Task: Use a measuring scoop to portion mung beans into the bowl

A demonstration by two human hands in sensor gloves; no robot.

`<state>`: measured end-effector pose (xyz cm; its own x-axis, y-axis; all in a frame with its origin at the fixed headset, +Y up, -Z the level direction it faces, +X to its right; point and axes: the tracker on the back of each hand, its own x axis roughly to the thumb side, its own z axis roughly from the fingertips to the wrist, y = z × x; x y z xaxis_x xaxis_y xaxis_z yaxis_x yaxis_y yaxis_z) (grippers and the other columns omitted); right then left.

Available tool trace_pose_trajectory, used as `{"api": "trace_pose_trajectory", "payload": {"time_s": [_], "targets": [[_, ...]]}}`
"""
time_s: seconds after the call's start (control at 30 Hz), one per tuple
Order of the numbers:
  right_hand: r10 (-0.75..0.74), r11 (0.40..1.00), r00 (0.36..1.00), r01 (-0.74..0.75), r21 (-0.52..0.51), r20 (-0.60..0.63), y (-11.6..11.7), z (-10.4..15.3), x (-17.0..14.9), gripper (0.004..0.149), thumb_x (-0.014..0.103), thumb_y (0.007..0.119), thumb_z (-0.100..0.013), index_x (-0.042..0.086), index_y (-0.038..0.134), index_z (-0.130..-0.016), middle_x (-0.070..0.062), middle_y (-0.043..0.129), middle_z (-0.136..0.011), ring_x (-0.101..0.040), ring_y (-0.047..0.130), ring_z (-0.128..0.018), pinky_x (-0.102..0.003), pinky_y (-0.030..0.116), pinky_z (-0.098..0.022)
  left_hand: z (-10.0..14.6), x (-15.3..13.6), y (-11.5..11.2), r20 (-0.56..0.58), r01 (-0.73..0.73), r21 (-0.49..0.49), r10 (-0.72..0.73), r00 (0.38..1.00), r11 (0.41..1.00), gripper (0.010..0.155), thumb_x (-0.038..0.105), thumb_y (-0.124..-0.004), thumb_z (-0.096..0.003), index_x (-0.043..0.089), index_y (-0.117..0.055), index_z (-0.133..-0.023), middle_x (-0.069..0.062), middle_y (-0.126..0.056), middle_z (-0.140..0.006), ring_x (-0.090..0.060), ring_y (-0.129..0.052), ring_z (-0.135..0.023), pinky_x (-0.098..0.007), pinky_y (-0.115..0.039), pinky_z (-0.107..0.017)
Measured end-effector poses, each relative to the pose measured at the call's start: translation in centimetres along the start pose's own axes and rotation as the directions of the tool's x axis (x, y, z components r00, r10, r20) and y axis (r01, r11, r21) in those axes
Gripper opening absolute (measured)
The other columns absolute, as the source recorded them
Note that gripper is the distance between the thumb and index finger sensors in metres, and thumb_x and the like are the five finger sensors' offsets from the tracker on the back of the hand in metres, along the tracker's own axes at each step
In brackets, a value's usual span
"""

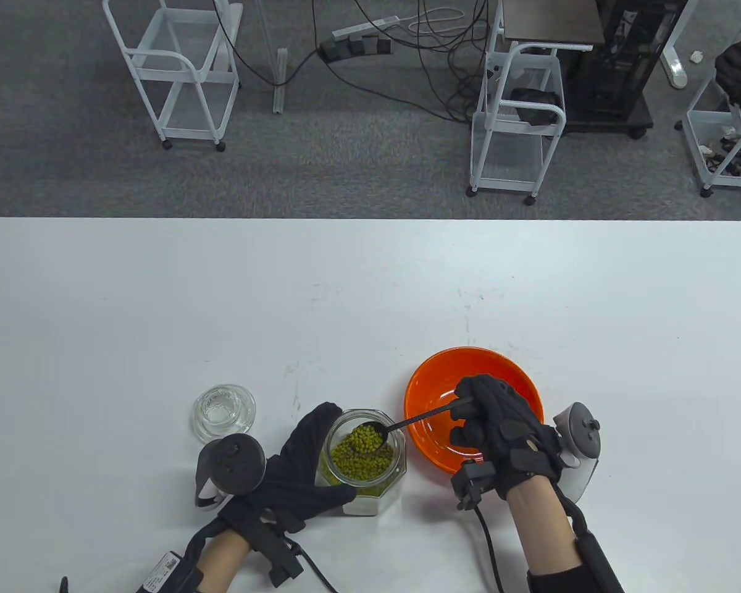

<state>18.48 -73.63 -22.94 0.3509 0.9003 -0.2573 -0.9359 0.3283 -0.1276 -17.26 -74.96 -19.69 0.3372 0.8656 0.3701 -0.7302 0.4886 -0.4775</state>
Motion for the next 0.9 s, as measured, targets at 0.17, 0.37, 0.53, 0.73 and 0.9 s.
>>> {"api": "trace_pose_trajectory", "payload": {"time_s": [0.17, 0.37, 0.53, 0.73, 0.9], "targets": [[-0.056, 0.998, 0.997, 0.058, -0.037, 0.047, -2.1, -0.2, 1.4, 0.040, 0.044, 0.072, -0.057, 0.013, 0.088, -0.076, -0.010, 0.100, -0.047, -0.006, 0.095, -0.008, -0.036, 0.095, -0.023, 0.0, 0.0, 0.0, 0.000, 0.000, 0.000, 0.000, 1.000, 1.000, 0.112, 0.063, -0.085, -0.0485, 0.016, -0.011, -0.119, -0.029, -0.021, -0.125, -0.056, -0.037, -0.114, -0.080, -0.042, -0.072], [-0.079, 0.986, 0.990, 0.095, -0.136, 0.115, -5.6, -0.2, 3.0, 0.040, 0.044, 0.070, -0.058, 0.013, 0.087, -0.077, -0.009, 0.098, -0.048, -0.006, 0.094, -0.011, -0.036, 0.094, -0.025, 0.0, 0.0, 0.0, 0.000, 0.000, 0.000, 0.000, 1.000, 1.000, 0.112, 0.063, -0.085, -0.0486, 0.016, -0.011, -0.119, -0.029, -0.021, -0.125, -0.055, -0.038, -0.114, -0.080, -0.042, -0.072], [-0.039, 0.964, 0.985, 0.081, -0.252, 0.166, -8.7, -0.4, 3.7, 0.040, 0.044, 0.070, -0.058, 0.013, 0.087, -0.077, -0.010, 0.098, -0.048, -0.007, 0.094, -0.011, -0.037, 0.094, -0.026, 0.0, 0.0, 0.0, 0.000, 0.000, 0.000, 0.000, 1.000, 1.000, 0.112, 0.063, -0.085, -0.0486, 0.016, -0.011, -0.119, -0.029, -0.021, -0.125, -0.056, -0.037, -0.114, -0.080, -0.042, -0.072], [0.132, 0.918, 0.969, -0.040, -0.396, 0.207, -10.9, -0.4, 4.2, 0.040, 0.044, 0.071, -0.058, 0.012, 0.087, -0.076, -0.011, 0.097, -0.049, -0.008, 0.094, -0.012, -0.038, 0.093, -0.027, 0.0, 0.0, 0.0, 0.000, 0.000, 0.000, 0.000, 1.000, 1.000, 0.112, 0.063, -0.085, -0.0487, 0.016, -0.011, -0.119, -0.029, -0.021, -0.125, -0.056, -0.038, -0.114, -0.080, -0.042, -0.072], [0.326, 0.856, 0.918, -0.185, -0.483, 0.225, -10.2, -0.2, 4.6, 0.040, 0.043, 0.072, -0.057, 0.012, 0.088, -0.076, -0.012, 0.097, -0.048, -0.009, 0.094, -0.011, -0.039, 0.093, -0.026, 0.0, 0.0, 0.0, 0.000, 0.000, 0.000, 0.000, 1.000, 1.000, 0.112, 0.063, -0.085, -0.0485, 0.016, -0.011, -0.119, -0.029, -0.021, -0.125, -0.056, -0.038, -0.114, -0.080, -0.042, -0.072]]}}
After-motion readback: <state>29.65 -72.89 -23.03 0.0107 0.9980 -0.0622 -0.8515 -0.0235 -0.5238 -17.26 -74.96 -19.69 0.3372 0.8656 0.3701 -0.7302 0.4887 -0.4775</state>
